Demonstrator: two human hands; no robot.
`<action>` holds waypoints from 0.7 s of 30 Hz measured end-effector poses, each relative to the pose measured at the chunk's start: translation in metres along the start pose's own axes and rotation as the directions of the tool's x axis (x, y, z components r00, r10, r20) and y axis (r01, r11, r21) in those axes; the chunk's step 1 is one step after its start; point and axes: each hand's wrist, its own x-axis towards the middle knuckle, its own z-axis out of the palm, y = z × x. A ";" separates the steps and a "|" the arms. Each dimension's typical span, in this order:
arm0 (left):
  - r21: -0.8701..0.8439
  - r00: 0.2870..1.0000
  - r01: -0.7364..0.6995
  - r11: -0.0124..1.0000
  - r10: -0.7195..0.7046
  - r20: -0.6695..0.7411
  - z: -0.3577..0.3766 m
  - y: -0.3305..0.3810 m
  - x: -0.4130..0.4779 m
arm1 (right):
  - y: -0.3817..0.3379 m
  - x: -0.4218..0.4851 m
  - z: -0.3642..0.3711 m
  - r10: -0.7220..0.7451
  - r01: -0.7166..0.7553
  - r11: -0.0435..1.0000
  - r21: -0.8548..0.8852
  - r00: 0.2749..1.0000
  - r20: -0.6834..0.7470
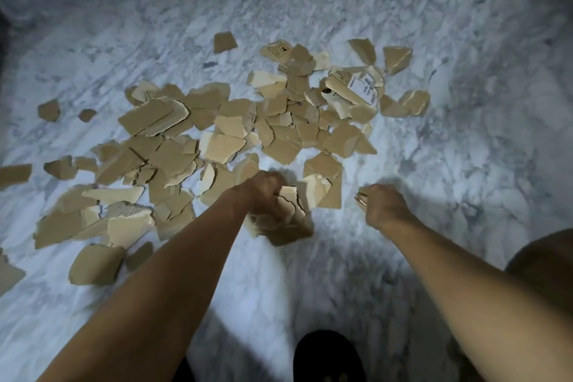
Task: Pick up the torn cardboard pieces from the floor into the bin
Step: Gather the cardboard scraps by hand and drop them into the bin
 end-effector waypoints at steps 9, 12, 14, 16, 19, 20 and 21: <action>-0.186 0.996 0.068 0.980 -0.058 0.062 -0.015 -0.034 -0.030 | -0.070 0.007 -0.047 -0.332 0.318 0.940 0.120 0.936 0.121; -0.253 0.990 0.113 0.961 -0.086 0.114 -0.030 -0.058 -0.045 | -0.102 0.012 -0.019 -0.453 0.478 0.867 -0.142 0.874 0.178; -0.271 0.989 0.119 0.955 -0.090 0.118 -0.041 -0.070 -0.055 | -0.110 0.013 0.000 -0.481 0.525 0.805 -0.279 0.851 0.212; -0.326 0.990 0.133 0.936 -0.110 0.088 -0.046 -0.080 -0.064 | -0.114 0.007 0.010 -0.504 0.552 0.736 -0.392 0.833 0.227; -0.425 0.994 0.111 0.898 -0.103 0.041 -0.045 -0.090 -0.069 | -0.122 0.000 0.016 -0.586 0.571 0.642 -0.512 0.796 0.152; -0.429 0.995 0.096 0.898 -0.094 0.025 -0.043 -0.091 -0.068 | -0.125 -0.003 0.015 -0.599 0.573 0.653 -0.496 0.791 0.126; -0.419 0.996 0.085 0.904 -0.094 0.000 -0.041 -0.088 -0.067 | -0.127 -0.004 0.016 -0.604 0.582 0.671 -0.460 0.788 0.117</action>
